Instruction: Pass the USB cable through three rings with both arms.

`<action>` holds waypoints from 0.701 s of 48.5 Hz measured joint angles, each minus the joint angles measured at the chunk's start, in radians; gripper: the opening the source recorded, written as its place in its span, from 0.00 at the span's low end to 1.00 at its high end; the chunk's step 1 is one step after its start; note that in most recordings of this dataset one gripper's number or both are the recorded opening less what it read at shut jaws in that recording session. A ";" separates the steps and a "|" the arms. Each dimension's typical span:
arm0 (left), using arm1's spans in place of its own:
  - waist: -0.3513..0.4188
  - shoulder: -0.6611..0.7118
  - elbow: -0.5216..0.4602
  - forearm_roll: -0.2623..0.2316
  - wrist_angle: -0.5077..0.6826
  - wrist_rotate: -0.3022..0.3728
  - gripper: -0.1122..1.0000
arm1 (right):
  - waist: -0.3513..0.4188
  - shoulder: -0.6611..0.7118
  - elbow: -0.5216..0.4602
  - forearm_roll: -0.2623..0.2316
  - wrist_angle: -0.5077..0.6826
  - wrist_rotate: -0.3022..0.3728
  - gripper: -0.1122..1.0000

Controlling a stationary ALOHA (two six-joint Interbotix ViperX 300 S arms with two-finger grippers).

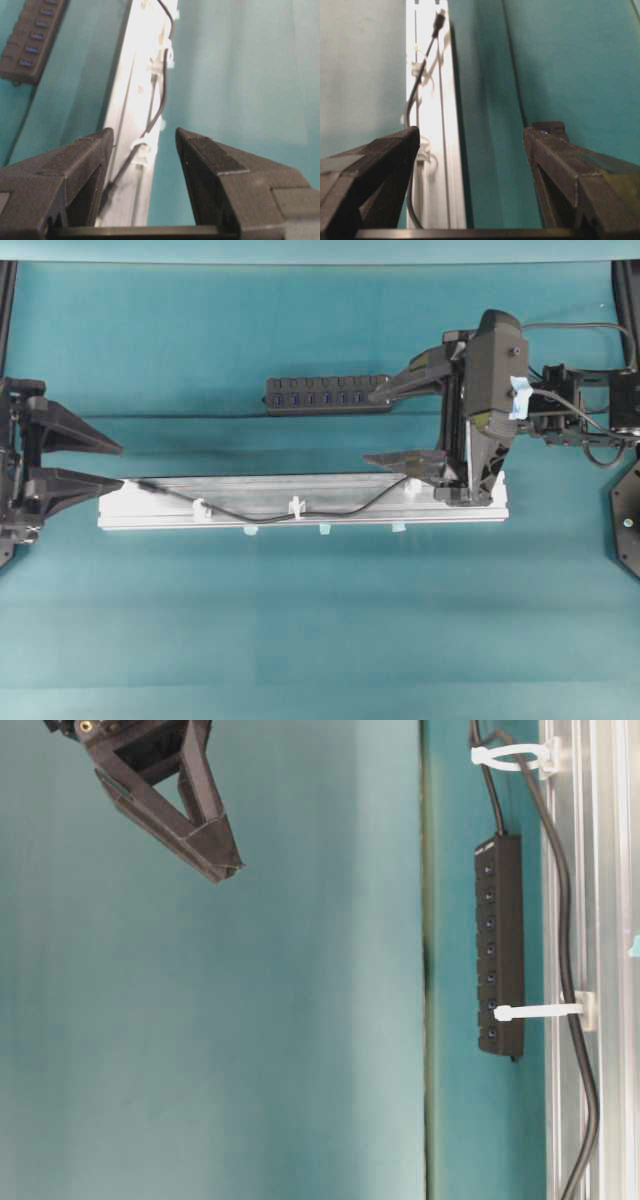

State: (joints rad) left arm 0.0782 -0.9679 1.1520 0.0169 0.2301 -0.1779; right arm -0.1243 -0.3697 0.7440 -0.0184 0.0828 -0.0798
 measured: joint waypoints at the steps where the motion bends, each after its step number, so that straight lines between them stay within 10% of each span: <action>1: -0.002 -0.003 0.002 -0.002 0.000 0.000 0.65 | 0.000 -0.002 0.000 0.002 0.000 0.000 0.53; 34: 0.000 -0.014 0.002 0.000 0.003 0.000 0.65 | 0.023 0.006 -0.005 0.002 0.002 0.000 0.53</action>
State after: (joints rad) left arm 0.0782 -0.9817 1.1536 0.0169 0.2332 -0.1779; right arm -0.1012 -0.3636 0.7394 -0.0169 0.0844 -0.0798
